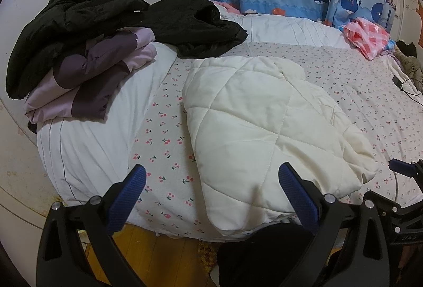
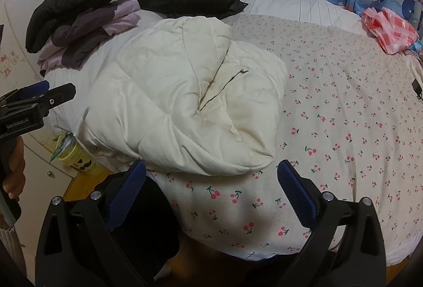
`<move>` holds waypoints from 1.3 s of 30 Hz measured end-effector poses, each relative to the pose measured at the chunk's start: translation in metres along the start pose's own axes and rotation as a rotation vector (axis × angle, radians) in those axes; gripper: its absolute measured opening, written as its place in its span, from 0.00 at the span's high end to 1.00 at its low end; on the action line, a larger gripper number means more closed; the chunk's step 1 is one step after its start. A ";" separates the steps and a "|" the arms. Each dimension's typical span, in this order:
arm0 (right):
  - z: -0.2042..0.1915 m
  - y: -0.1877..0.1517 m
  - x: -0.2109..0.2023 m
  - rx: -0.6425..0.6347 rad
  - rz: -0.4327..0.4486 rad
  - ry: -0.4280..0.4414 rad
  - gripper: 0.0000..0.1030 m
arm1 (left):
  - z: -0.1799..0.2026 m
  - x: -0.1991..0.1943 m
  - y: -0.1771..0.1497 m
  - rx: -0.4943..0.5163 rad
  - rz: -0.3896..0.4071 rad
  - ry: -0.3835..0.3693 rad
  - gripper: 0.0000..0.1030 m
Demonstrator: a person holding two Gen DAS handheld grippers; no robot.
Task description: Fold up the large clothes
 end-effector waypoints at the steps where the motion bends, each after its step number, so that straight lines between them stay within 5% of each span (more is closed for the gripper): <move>1: 0.000 0.001 0.000 0.000 -0.001 0.000 0.07 | 0.000 0.001 -0.001 0.000 -0.001 0.000 0.07; 39: 0.000 0.005 0.004 -0.007 0.008 -0.009 0.07 | -0.006 0.013 -0.001 -0.027 -0.019 0.038 0.07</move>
Point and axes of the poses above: each gripper's, at about its wrist camera, not at the fingertips, and x roughly the way its jaws point, z to its right, y to its top, the point moved 7 cm from there along x, roughly the way its jaws point, and after that the axes turned 13 degrees about y, right-handed, at the moved point
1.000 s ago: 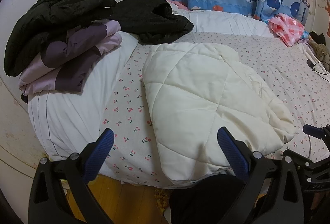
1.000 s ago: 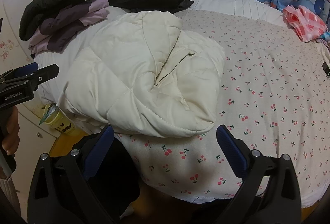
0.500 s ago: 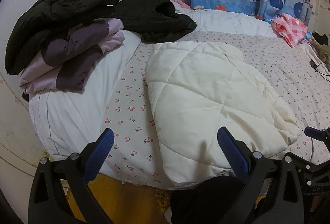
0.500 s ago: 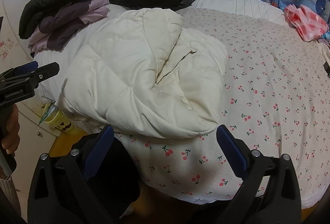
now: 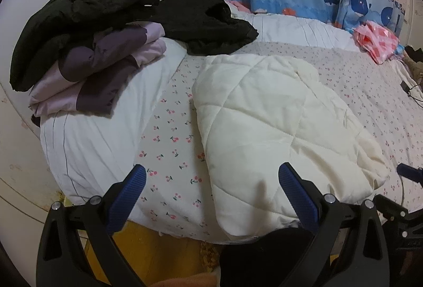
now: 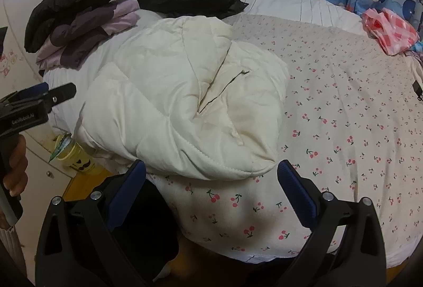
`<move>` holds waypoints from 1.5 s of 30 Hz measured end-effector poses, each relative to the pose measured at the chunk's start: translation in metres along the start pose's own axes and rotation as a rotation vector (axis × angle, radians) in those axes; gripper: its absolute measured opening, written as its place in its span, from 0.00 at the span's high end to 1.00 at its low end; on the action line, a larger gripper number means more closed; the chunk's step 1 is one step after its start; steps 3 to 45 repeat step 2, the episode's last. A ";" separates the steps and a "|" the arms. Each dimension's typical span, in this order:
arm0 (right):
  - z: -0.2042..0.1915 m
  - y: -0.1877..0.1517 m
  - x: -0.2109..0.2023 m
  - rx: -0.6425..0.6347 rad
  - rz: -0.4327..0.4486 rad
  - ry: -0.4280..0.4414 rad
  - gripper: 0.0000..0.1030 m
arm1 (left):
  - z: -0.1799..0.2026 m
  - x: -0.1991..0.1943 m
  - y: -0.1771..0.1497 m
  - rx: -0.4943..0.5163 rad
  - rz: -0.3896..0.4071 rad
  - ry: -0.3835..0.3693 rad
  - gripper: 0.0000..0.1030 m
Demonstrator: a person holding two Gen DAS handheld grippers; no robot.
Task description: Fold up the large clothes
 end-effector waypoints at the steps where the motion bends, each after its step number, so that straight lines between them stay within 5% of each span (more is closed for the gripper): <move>1: 0.000 0.000 -0.001 -0.003 0.003 -0.004 0.07 | 0.001 0.000 -0.001 0.002 -0.003 -0.004 0.07; 45: -0.001 0.001 -0.002 -0.006 0.006 -0.006 0.07 | 0.001 0.001 -0.001 0.003 -0.006 -0.007 0.07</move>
Point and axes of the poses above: each gripper's, at about its wrist camera, not at the fingertips, and x roughly the way its jaws point, z to its right, y to its top, the point moved 7 cm from there along x, roughly the way its jaws point, and after that the axes turned 13 degrees about y, right-handed, at the moved point
